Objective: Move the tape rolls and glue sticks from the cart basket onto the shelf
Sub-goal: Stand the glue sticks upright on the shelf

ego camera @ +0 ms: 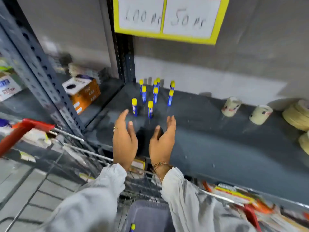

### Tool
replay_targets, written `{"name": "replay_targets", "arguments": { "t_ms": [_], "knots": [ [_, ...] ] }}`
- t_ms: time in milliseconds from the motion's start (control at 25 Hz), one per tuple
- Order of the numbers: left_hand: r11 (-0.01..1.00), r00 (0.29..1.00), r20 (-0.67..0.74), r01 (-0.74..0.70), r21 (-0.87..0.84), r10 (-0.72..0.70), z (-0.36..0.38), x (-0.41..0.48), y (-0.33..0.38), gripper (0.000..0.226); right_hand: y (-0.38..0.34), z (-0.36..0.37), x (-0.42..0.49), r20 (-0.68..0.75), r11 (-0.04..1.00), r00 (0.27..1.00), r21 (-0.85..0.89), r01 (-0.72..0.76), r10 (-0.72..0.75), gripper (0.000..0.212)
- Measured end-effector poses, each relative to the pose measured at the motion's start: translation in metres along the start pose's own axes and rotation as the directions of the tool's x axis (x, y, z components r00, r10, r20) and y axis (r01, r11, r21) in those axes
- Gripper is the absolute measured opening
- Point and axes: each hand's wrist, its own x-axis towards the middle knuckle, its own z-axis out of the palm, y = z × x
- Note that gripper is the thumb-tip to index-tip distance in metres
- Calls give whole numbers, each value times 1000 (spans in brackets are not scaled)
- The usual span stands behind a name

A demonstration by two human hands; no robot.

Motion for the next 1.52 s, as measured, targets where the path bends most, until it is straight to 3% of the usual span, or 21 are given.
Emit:
{"name": "replay_targets", "arguments": {
  "t_ms": [80, 160, 240, 280, 360, 440, 560, 640, 720, 840, 960, 1040, 1160, 1240, 1320, 1440, 1520],
  "knots": [
    [986, 984, -76, -156, 59, 161, -3, -54, -1, 28, 9, -17, -53, -6, 977, 977, -18, 212, -212, 46],
    [985, 996, 40, -89, 148, 84, -1, -118, -31, 20, 50, -38, -111, 163, 932, 932, -117, 344, -324, 43],
    [951, 956, 266, 38, 308, -125, 2, -188, -81, 27, 110, -64, -168, 336, 928, 922, -242, 282, -193, 44],
    [911, 895, 383, 57, 409, -228, 0, -217, -102, 27, 138, -78, -190, 398, 928, 913, -299, 222, -91, 46],
    [838, 707, 583, 23, 546, -399, -3, -268, -141, 31, 192, -107, -228, 503, 879, 861, -442, 178, 78, 40],
    [793, 577, 666, -53, 607, -472, 3, -311, -179, 38, 235, -133, -257, 590, 802, 758, -577, 156, 277, 39],
    [747, 521, 632, 17, 664, -574, 18, -342, -207, 34, 270, -154, -277, 641, 689, 605, -696, 201, 472, 43],
    [673, 597, 493, 109, 732, -633, 29, -342, -217, 33, 276, -155, -280, 687, 699, 557, -672, 245, 466, 41],
    [615, 630, 375, 211, 760, -680, 38, -334, -226, 36, 277, -151, -281, 718, 724, 584, -623, 296, 379, 32],
    [601, 536, 405, 257, 757, -740, 44, -334, -228, 41, 272, -146, -278, 719, 748, 614, -592, 299, 324, 28],
    [678, 544, 475, 263, 686, -691, 34, -345, -200, 31, 257, -151, -276, 716, 743, 622, -595, 306, 317, 28],
    [725, 612, 456, 306, 616, -646, 20, -338, -166, 28, 236, -152, -267, 714, 745, 645, -580, 328, 272, 27],
    [877, 806, 401, 279, 391, -436, 0, -302, -109, 32, 193, -146, -238, 704, 753, 702, -519, 404, 109, 37],
    [908, 900, 230, 300, 294, -371, -7, -261, -72, 31, 158, -140, -204, 703, 751, 708, -435, 497, -61, 39],
    [906, 921, 3, 382, 184, -389, -8, -214, -36, 32, 130, -135, -165, 660, 700, 700, -363, 615, -273, 30],
    [997, 997, -43, 70, 35, -68, -9, -136, 13, 29, 73, -139, -91, 565, 577, 658, -351, 738, -498, 30],
    [999, 999, -13, -33, 17, 33, -1, -91, 29, 18, 50, -139, -45, 505, 507, 683, -458, 730, -527, 36]
  ]
}}
